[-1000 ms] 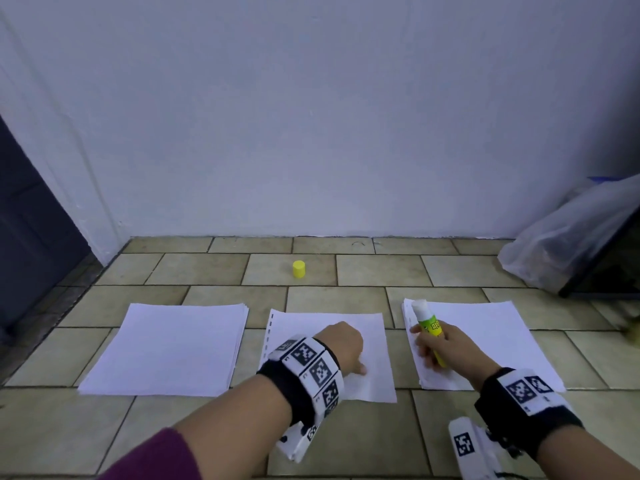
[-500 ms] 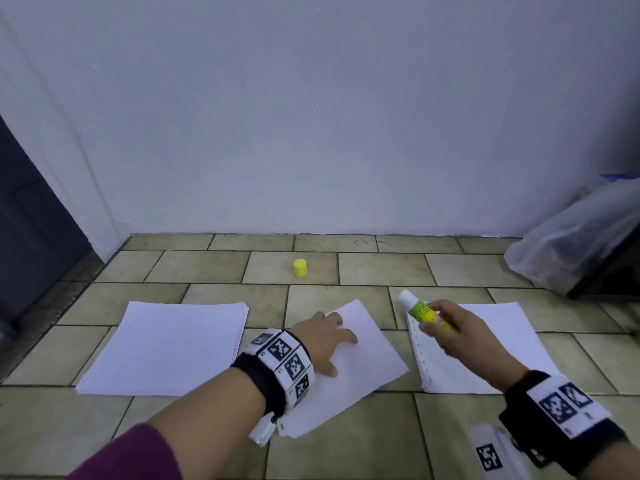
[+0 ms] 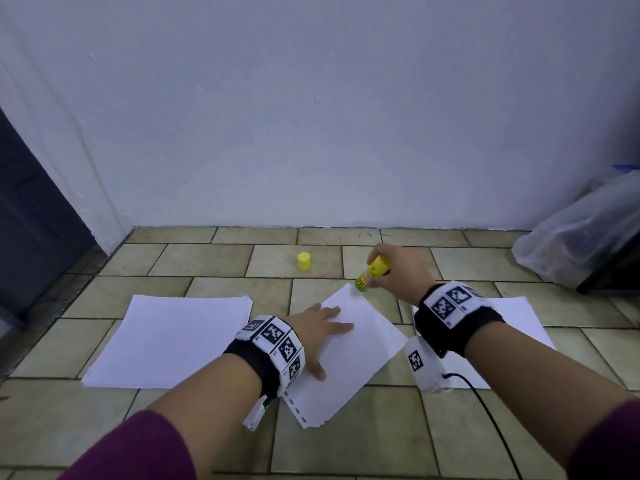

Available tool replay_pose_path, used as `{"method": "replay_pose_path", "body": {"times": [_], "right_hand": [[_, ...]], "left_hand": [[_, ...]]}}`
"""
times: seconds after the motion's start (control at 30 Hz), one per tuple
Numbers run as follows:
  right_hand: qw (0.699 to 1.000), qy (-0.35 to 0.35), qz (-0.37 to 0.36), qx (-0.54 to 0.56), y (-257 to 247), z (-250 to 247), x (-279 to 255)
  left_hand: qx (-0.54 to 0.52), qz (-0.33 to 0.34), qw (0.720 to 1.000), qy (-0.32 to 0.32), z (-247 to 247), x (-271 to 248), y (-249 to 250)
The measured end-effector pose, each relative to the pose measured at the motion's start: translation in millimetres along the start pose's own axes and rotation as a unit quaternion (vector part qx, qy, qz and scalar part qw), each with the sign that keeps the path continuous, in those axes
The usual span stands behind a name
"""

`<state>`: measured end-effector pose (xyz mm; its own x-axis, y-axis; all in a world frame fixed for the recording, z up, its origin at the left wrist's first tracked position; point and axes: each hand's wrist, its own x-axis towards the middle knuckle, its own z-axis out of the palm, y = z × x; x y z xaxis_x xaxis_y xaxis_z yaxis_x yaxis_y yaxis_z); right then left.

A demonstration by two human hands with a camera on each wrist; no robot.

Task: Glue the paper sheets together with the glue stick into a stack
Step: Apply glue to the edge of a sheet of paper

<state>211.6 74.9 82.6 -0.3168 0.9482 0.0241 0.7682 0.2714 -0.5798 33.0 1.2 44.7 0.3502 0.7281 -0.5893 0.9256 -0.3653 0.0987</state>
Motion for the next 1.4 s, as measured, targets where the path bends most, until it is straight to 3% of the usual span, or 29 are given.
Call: {"method": "replay_pose_path", "body": {"times": [0.27,0.63,0.87,1.1,1.2,1.27,1.3,1.4], "right_hand": [[0.993,-0.053,-0.058,-0.089,-8.8,19.7,15.3],[0.951,-0.149,-0.135,-0.235,-10.8,3.9,3.5],[0.934,-0.193,-0.129,-0.272,3.5,-16.4,-27.0],[0.940,-0.207,-0.105,-0.249,19.2,-27.2,-42.1],[0.968,-0.180,-0.065,-0.162,23.1,-42.2,-37.9],[0.993,-0.120,-0.005,0.001,26.2,-54.0,-33.3],[0.989,-0.097,0.030,0.104,27.7,-57.8,-30.9],[0.933,-0.069,0.107,0.336,29.3,-56.6,-24.8]], "left_hand": [[-0.014,0.001,1.000,-0.005,1.2,2.3,-1.2],[-0.011,0.000,1.000,0.002,1.3,1.1,-0.7],[0.004,-0.001,1.000,-0.003,-1.2,1.6,-0.5],[0.042,-0.003,0.999,0.002,-3.6,-1.1,2.4],[0.060,-0.021,0.998,0.023,-2.5,-4.3,2.3],[0.065,-0.036,0.996,0.042,-1.3,-7.7,1.4],[0.061,-0.040,0.996,0.054,0.0,-9.5,1.2],[0.027,-0.026,0.996,0.083,7.4,-13.6,1.0]]}}
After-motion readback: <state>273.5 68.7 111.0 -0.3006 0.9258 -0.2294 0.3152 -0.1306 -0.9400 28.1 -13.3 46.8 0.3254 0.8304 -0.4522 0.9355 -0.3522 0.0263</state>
